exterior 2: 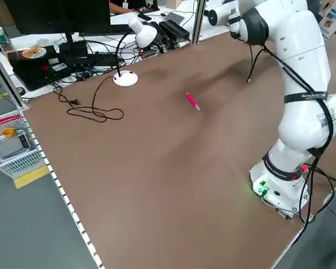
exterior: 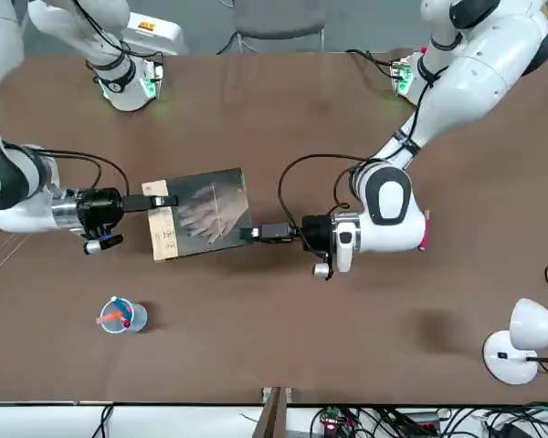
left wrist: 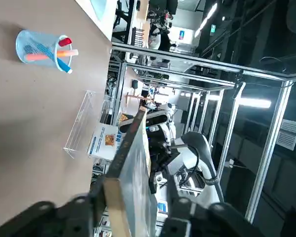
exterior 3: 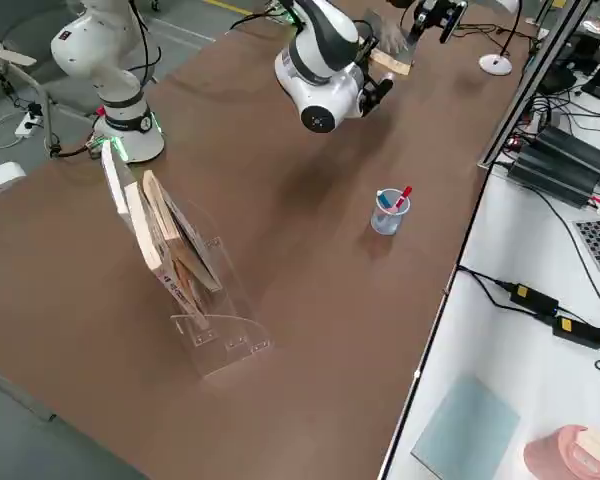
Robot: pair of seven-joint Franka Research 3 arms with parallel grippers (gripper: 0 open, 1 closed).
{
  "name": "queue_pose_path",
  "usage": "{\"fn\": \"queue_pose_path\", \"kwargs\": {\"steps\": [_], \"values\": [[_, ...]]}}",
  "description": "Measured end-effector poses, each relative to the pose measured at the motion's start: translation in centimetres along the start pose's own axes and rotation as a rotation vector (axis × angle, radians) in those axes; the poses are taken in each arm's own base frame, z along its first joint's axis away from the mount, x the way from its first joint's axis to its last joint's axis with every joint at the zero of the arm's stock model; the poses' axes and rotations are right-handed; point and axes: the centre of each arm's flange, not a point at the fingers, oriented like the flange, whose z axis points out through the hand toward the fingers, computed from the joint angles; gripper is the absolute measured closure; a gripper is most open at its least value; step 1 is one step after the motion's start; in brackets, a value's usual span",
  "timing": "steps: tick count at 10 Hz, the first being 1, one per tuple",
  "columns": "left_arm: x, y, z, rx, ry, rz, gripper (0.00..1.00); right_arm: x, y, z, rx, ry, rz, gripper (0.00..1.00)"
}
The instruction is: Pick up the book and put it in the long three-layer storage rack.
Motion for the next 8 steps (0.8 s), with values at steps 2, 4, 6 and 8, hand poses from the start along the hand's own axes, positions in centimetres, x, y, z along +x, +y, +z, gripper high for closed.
{"fn": "queue_pose_path", "kwargs": {"steps": [2, 4, 6, 8], "values": [[0.3, 0.3, -0.3, 0.007, 0.011, 0.014, 0.23, 0.0, 0.0, -0.5, 0.003, -0.001, 0.0, 0.84], [0.9, 1.3, -1.1, 0.086, 0.037, 0.096, 0.01, 0.0, 0.0, -0.9, 0.004, 0.0, 0.001, 0.84], [1.3, 2.8, -2.0, 0.195, 0.054, 0.168, 0.0, 0.0, 0.0, -1.5, -0.027, 0.004, -0.004, 0.84], [1.4, 4.1, -2.9, 0.328, 0.042, 0.231, 0.0, -0.1, -0.3, -3.3, -0.104, 0.013, -0.021, 0.84]]}}
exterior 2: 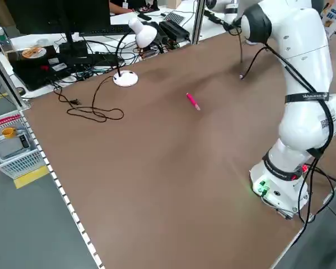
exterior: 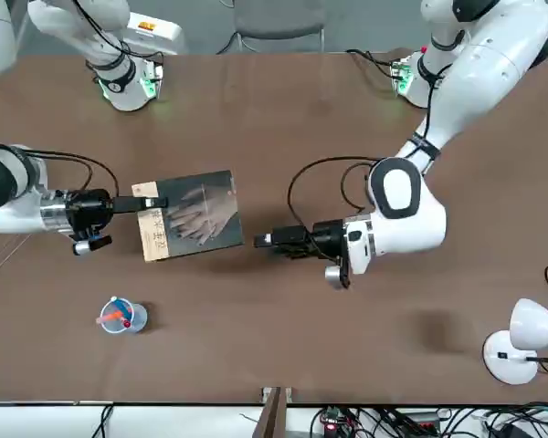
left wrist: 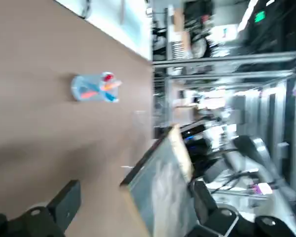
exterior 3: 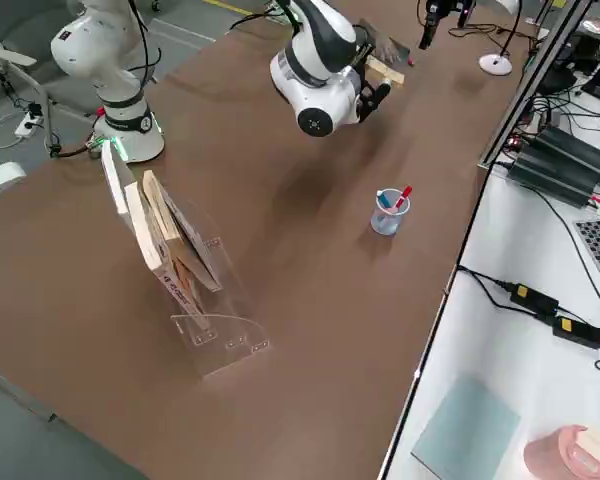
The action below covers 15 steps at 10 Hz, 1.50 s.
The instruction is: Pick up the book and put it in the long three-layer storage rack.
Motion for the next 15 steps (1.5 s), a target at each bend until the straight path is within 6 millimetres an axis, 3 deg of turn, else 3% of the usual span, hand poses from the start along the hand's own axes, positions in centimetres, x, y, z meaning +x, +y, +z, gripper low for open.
{"fn": "queue_pose_path", "kwargs": {"steps": [7, 8, 12, 15], "values": [[-1.0, 5.7, -3.5, 0.592, -0.055, 0.218, 0.0, -1.0, -2.3, -13.3, -0.308, 0.156, -0.014, 0.84], [-0.8, 5.6, -5.0, 0.656, -0.075, 0.224, 0.0, -1.3, -2.5, -15.1, -0.348, 0.182, 0.003, 0.84], [1.1, 4.8, -14.5, 0.899, -0.112, 0.254, 0.0, -3.1, -3.3, -21.5, -0.484, 0.264, 0.102, 0.84], [0.1, 6.5, -16.0, 1.011, -0.14, 0.295, 0.0, -4.0, -3.6, -24.6, -0.549, 0.323, 0.156, 0.84]]}}
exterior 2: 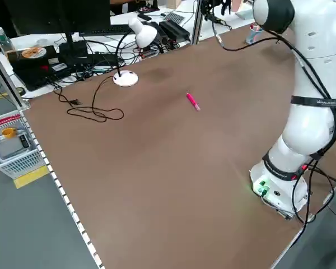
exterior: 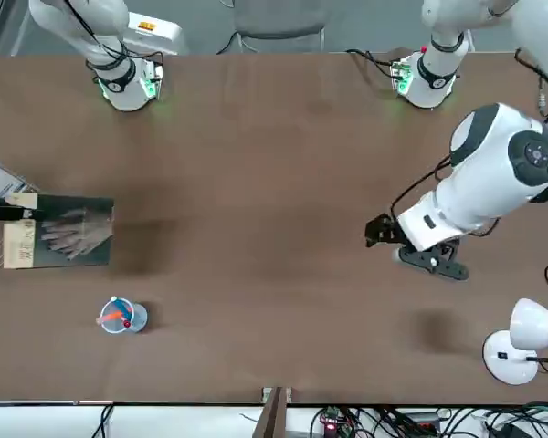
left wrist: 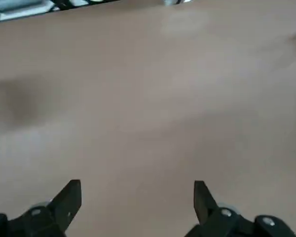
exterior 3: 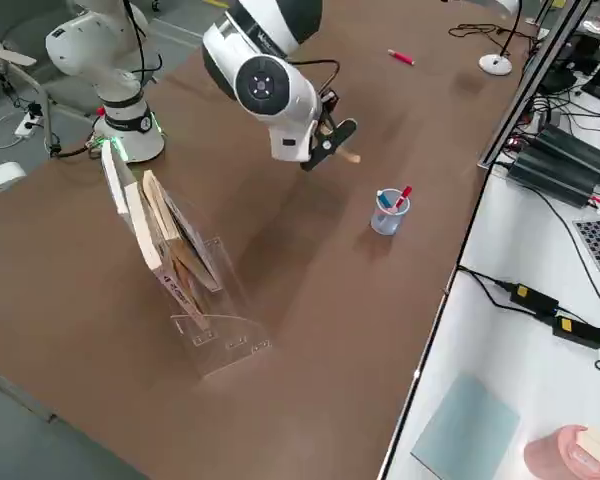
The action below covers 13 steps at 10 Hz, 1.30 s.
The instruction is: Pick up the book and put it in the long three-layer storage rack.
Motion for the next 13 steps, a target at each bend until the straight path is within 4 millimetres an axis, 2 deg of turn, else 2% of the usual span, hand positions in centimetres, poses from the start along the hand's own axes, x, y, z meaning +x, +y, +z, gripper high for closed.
{"fn": "queue_pose_path", "kwargs": {"steps": [2, 6, 10, 13], "values": [[-0.3, 0.0, -0.7, 0.035, -0.005, 0.01, 0.0, 0.1, 1.4, -1.4, -0.022, 0.025, 0.053, 0.84], [-0.1, -2.8, -1.4, 0.125, 0.01, 0.064, 0.0, 0.1, 3.7, -5.1, -0.134, 0.095, 0.168, 0.84], [0.1, -9.5, -2.2, 0.192, 0.004, 0.141, 0.0, 0.6, 5.8, -7.5, -0.238, 0.14, 0.225, 0.84], [-0.3, -12.6, -3.9, 0.234, -0.003, 0.255, 0.0, 1.3, 8.0, -8.1, -0.302, 0.145, 0.26, 0.84]]}}
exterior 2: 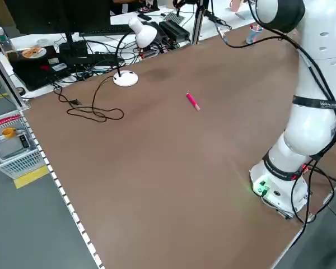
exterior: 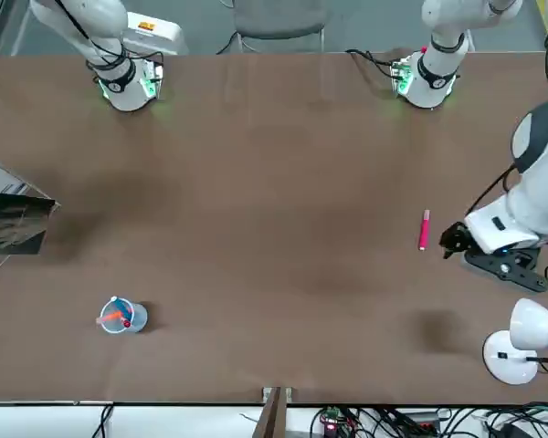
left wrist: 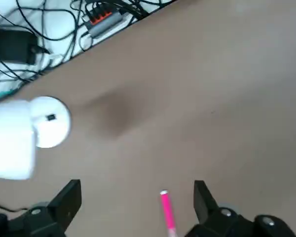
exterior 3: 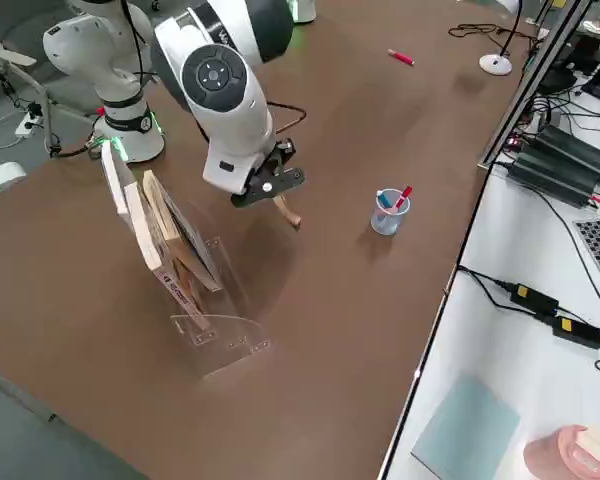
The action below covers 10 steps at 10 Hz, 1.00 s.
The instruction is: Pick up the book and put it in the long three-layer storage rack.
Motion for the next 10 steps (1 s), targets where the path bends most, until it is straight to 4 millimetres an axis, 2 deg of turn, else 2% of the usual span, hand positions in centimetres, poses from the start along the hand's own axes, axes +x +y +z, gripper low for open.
{"fn": "queue_pose_path", "kwargs": {"steps": [2, 5, 7, 10], "values": [[-1.1, -2.1, -0.3, -0.017, -0.004, -0.026, 0.0, 0.9, 1.6, -0.7, -0.058, 0.022, 0.021, 0.84], [-3.0, -4.4, 0.4, -0.095, -0.019, -0.234, 0.0, 1.8, 3.1, -2.3, -0.081, 0.038, 0.037, 0.84], [-3.9, -4.0, 0.3, -0.092, -0.036, -0.292, 0.0, 2.3, 3.5, -2.7, -0.095, 0.047, 0.035, 0.84], [-5.5, -2.1, -1.0, -0.069, -0.054, -0.32, 0.0, 3.2, 4.4, -2.8, -0.132, 0.056, 0.044, 0.84]]}}
